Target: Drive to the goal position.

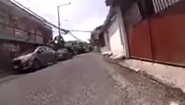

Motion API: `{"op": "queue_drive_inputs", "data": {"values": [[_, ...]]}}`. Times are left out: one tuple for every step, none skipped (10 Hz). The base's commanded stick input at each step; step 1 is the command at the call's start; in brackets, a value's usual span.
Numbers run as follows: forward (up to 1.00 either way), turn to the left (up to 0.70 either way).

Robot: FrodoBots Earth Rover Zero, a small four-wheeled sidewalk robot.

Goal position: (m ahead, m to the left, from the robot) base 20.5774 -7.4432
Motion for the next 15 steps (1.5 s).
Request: {"op": "queue_drive_inputs", "data": {"values": [[0.70, 0.22], [0.70, 0.04], [0.70, 0.01], [0.70, 0.02], [0.70, 0.03], [0.70, 0.03], [0.70, 0.03], [0.70, 0.03], [0.70, 0.03], [0.70, 0.03], [0.70, 0.03], [0.70, 0.03], [0.70, 0.04], [0.70, 0.05], [0.70, 0.13]]}}
